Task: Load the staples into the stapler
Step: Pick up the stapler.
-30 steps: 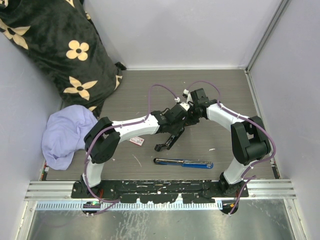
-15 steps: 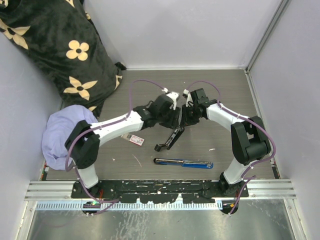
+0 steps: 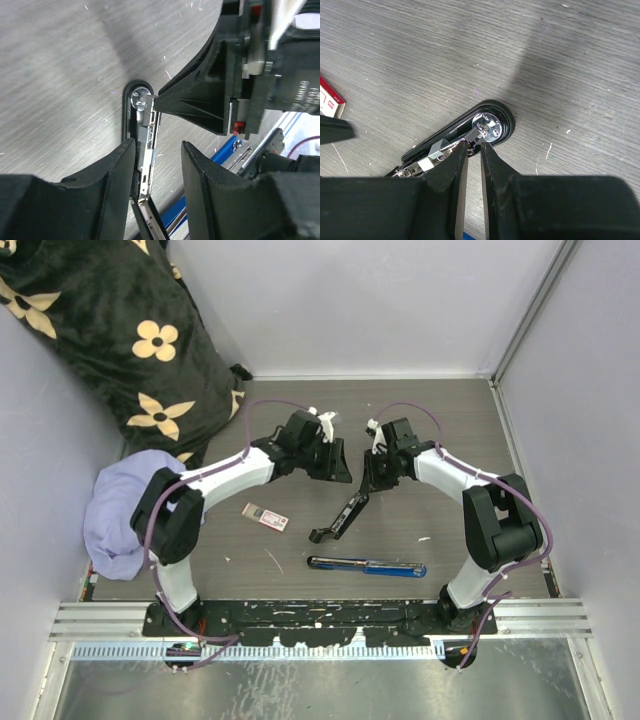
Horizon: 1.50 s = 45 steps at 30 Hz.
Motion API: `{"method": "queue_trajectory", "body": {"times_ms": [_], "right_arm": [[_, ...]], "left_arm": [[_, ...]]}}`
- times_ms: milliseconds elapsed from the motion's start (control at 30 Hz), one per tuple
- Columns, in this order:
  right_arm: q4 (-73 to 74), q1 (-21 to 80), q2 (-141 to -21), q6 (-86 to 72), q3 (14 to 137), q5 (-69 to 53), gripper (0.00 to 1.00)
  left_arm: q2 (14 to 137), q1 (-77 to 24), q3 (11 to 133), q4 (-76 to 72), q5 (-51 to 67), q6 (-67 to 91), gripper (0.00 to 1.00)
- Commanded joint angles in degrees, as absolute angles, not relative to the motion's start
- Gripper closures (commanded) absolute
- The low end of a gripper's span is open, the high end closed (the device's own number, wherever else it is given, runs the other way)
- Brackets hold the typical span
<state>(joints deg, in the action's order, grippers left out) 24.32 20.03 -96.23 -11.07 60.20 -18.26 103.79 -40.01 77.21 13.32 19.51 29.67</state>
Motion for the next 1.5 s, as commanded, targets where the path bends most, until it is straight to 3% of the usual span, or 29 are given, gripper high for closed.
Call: {"method": "queue_trajectory", "body": {"times_ms": [0,300,1033,1467], "right_arm": [[29.5,20.8,-98.5,-9.6,56.6,-17.6,0.80],[29.7,20.8,-99.1,-9.4,56.7,-18.5,0.80],[29.9,20.8,-100.0,-9.0,57.7,-18.7,0.80],[30.1,20.8,-99.9,-8.9,57.9,-18.3,0.80]], "left_arm": [[107.4,-40.2,77.1,7.5,27.5,33.5,0.58],[113.0,-40.2,78.7,6.7,29.8,35.1,0.61],[116.5,-39.6,76.2,4.1,33.3,37.7,0.58],[113.8,-39.6,75.3,5.3,32.6,37.2,0.66]]}}
